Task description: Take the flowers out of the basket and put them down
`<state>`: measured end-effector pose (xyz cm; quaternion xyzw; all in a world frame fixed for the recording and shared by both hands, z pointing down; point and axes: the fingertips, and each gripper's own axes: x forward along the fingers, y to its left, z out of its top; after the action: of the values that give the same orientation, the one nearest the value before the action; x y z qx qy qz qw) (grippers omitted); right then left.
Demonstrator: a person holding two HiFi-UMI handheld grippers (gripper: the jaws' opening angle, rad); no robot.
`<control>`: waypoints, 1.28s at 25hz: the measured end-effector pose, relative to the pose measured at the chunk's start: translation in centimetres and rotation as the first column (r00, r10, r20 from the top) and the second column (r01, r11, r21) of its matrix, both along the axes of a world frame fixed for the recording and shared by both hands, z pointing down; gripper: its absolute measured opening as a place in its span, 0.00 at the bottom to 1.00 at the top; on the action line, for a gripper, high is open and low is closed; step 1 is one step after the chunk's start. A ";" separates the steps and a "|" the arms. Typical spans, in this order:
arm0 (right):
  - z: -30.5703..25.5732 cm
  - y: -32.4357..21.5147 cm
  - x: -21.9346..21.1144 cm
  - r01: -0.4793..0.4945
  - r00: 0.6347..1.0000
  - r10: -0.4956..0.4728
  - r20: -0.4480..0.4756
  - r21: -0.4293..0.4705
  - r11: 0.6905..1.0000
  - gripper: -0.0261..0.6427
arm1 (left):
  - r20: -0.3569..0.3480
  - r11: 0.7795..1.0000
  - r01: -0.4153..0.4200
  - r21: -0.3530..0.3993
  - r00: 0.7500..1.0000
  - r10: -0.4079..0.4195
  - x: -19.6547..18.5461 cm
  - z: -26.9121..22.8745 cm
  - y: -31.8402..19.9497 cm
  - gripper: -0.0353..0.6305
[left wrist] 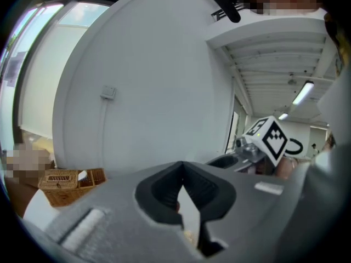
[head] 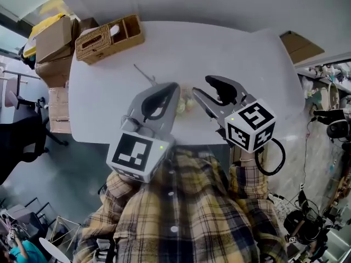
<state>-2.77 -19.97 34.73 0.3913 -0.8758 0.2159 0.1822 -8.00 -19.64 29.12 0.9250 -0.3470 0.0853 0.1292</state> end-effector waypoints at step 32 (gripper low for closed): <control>-7.6 2.2 11.5 -0.135 0.986 0.105 0.133 0.245 0.960 0.05 | -0.011 0.998 -0.038 0.057 0.999 0.039 12.5 -2.8 0.8 0.05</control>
<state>8.72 -17.80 27.11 0.4502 -0.8801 0.1360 0.0648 4.53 -18.86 26.31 0.9353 -0.3306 0.0721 0.1033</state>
